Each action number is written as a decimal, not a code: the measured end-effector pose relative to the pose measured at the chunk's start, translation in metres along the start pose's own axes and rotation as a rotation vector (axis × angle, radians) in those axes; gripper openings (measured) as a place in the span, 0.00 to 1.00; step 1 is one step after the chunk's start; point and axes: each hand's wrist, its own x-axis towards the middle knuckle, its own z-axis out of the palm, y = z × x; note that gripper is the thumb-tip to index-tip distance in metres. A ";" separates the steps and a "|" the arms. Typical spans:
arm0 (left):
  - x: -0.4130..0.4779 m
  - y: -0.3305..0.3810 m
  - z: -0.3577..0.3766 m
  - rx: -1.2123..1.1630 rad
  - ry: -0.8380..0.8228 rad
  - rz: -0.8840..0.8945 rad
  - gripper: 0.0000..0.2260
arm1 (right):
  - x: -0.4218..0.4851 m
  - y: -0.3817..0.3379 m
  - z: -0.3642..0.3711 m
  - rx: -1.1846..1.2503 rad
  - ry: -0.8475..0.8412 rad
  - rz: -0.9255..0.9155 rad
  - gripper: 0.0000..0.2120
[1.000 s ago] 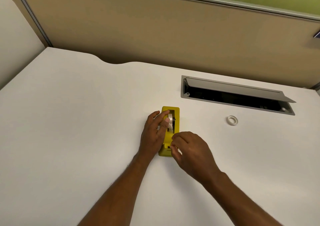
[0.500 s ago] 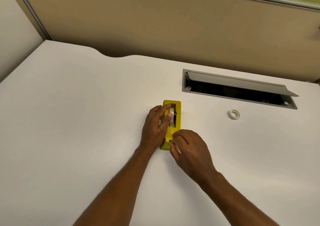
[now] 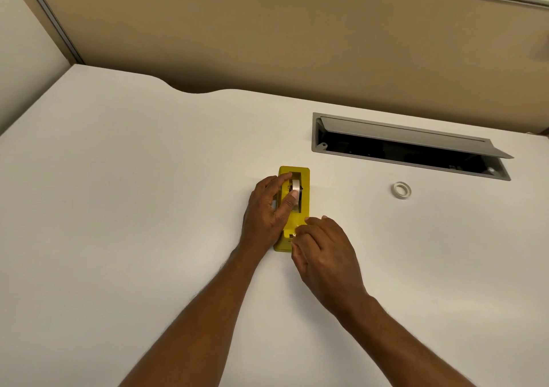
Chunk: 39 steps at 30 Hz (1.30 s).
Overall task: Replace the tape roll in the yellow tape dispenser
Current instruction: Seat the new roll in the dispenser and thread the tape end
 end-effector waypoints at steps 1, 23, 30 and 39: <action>0.000 0.000 0.000 -0.001 0.001 0.001 0.24 | -0.001 -0.001 0.001 -0.013 0.009 -0.012 0.07; 0.001 -0.003 0.001 0.021 0.002 0.007 0.23 | -0.025 -0.010 0.005 -0.087 0.017 -0.009 0.15; 0.001 -0.001 0.001 0.031 -0.001 0.004 0.24 | -0.025 -0.016 -0.001 -0.159 -0.081 0.005 0.19; 0.002 0.003 -0.004 0.017 -0.029 -0.014 0.22 | -0.018 -0.018 -0.013 -0.133 -0.096 0.013 0.19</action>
